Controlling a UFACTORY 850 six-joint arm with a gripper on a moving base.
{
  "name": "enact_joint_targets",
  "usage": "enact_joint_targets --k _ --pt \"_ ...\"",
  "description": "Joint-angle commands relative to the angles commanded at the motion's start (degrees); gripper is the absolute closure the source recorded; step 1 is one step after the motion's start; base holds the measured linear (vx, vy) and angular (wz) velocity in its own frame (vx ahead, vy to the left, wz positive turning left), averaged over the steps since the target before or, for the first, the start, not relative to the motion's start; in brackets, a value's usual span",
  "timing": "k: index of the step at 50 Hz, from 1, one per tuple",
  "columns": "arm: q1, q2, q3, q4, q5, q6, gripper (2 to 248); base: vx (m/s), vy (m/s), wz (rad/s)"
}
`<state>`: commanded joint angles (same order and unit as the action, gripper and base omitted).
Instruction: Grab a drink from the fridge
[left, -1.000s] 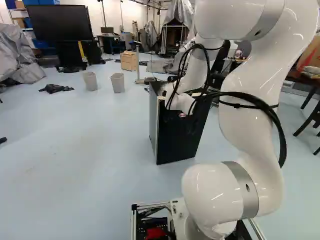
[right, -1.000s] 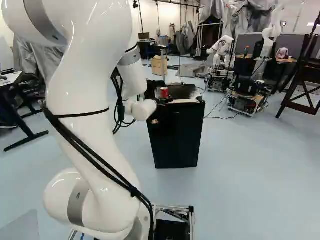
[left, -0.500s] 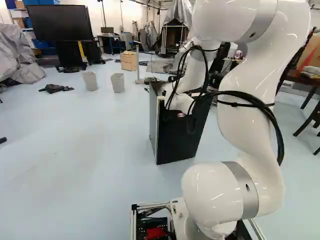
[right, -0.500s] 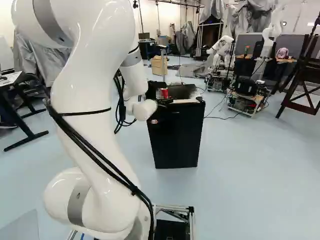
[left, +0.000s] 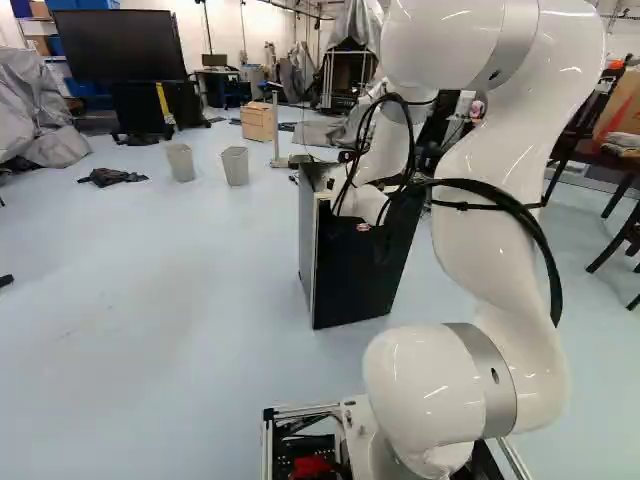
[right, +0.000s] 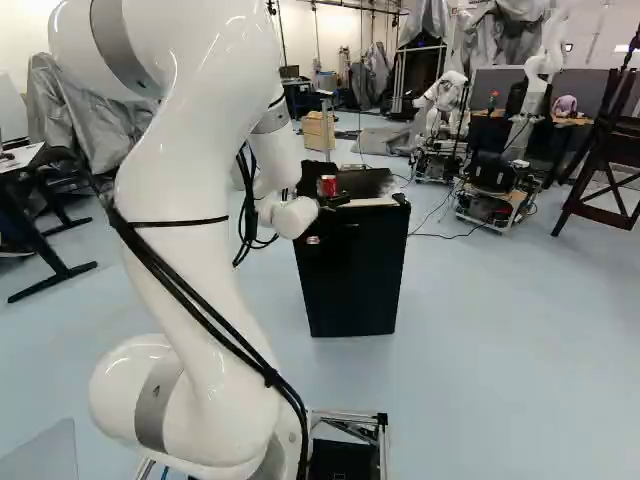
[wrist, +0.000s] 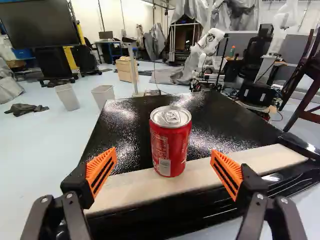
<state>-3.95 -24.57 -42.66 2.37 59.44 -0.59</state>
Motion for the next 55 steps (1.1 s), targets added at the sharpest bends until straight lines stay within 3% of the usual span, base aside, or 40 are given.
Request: enact_joint_targets --k 24,25,29,30,34,35,39,40,45,46,55 --pt "0.09 -2.78 -3.61 0.0 0.0 0.0 3 0.0 0.0 0.0" --pt "0.09 -2.8 -3.64 0.0 0.0 0.0 13 0.0 0.0 0.0" --pt "0.09 -2.85 -3.7 0.0 0.0 0.0 13 0.0 0.0 0.0" --pt "0.09 -2.86 -3.71 0.0 0.0 0.0 51 0.0 0.0 0.0" --pt "0.09 -2.87 -3.72 0.0 0.0 0.0 51 0.0 0.0 0.0" --pt "0.09 -2.87 -3.72 0.0 0.0 0.0 89 0.0 0.0 0.0" --pt "0.09 -2.87 -3.72 0.0 0.0 0.0 89 0.0 0.0 0.0" --pt "0.09 -2.87 -3.72 0.0 0.0 0.0 127 0.0 0.0 0.0" --pt "0.09 -2.73 -3.7 0.0 0.0 0.0 127 0.0 0.0 0.0" --pt "0.09 -2.65 -3.69 0.0 0.0 0.0 151 0.0 0.0 0.0" --pt "0.09 -1.67 -3.56 0.0 0.0 0.0 151 0.0 0.0 0.0"
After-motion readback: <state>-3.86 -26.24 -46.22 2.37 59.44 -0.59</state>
